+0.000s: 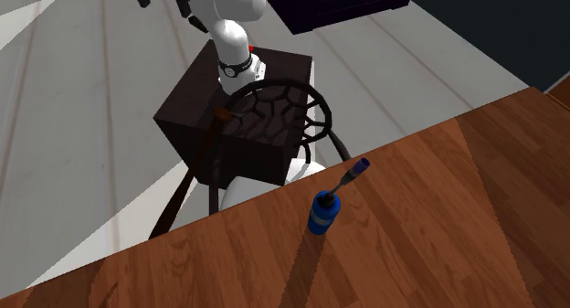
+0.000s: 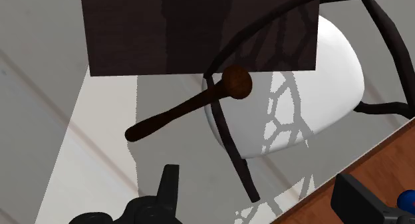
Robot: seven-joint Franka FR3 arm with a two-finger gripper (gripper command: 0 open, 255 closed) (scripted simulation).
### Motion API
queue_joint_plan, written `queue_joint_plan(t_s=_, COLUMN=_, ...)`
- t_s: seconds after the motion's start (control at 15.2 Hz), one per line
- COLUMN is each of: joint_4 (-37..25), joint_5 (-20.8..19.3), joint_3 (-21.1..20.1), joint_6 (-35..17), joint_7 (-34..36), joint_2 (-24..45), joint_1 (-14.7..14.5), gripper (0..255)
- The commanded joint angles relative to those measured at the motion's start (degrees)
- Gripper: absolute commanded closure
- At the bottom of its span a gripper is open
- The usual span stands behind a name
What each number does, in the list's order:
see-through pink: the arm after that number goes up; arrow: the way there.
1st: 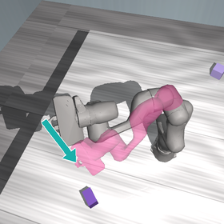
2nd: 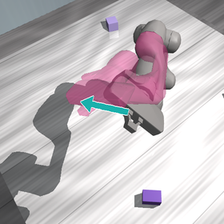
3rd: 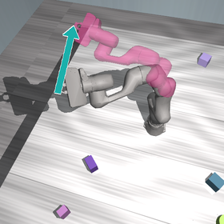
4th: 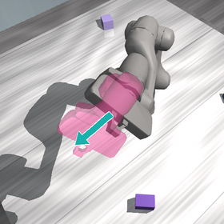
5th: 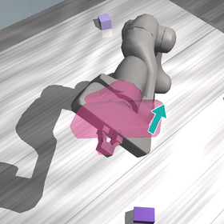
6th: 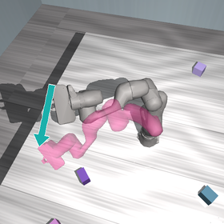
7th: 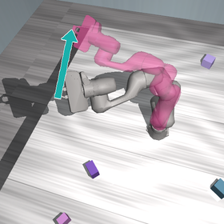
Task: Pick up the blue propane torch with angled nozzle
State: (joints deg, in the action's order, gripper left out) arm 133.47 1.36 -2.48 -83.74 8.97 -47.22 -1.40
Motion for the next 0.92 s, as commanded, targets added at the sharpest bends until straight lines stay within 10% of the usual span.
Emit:
queue_joint_plan(t_s=0.0, joint_4=0.0, joint_5=0.0, joint_3=0.0, joint_6=0.0, joint_7=0.0, joint_2=0.0, joint_1=0.0, gripper=0)
queue_joint_plan(t_s=0.86, joint_4=-12.65, joint_5=8.41, joint_3=-13.53, joint_6=-6.17, joint_7=18.66, joint_2=23.01, joint_1=-1.57, gripper=0)
